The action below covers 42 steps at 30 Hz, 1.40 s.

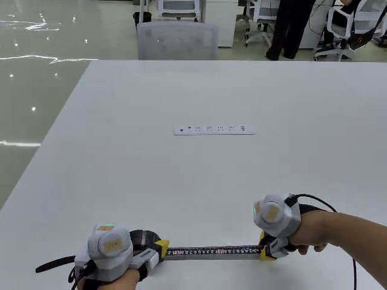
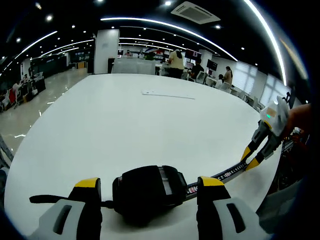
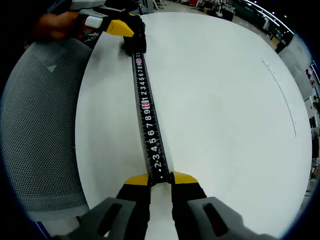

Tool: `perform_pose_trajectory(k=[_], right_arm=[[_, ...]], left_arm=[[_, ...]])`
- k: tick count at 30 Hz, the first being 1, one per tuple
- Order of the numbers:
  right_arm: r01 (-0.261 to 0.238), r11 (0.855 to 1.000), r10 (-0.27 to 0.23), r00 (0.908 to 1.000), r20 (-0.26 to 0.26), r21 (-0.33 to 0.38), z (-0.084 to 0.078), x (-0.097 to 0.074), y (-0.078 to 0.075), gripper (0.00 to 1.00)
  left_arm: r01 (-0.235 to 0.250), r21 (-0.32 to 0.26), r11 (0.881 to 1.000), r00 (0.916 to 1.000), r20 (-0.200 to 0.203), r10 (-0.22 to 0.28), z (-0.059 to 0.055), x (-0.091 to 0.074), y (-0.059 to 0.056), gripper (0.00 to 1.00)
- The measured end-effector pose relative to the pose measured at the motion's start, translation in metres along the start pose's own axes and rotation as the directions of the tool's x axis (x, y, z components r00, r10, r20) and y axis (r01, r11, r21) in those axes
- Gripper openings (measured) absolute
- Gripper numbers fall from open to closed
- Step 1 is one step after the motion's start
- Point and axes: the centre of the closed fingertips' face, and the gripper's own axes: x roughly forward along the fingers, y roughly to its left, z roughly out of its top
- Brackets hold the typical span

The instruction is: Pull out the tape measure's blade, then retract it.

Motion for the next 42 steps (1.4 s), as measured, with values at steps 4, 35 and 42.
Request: perform_pose_trajectory(k=[4, 35, 42], right_arm=[[0.001, 1.0, -0.001, 0.9997, -0.023, -0.004, -0.001, 0.0, 0.0, 0.14], [0.005, 1.0, -0.005, 1.0, -0.003, 0.029, -0.001, 0.0, 0.0, 0.14], [-0.03, 0.997, 0.028, 0.9991, 0.031, 0.069, -0.002, -0.002, 0.003, 0.14]], left_arm=[[-0.002, 0.02, 1.0, 0.9999, -0.014, 0.002, -0.003, 0.001, -0.004, 0.68], [0.03, 0.01, 0.999, 0.998, -0.056, -0.03, -0.01, 0.003, 0.005, 0.57], [0.049, 0.006, 0.999, 0.9973, -0.055, -0.049, -0.011, 0.002, 0.004, 0.57]])
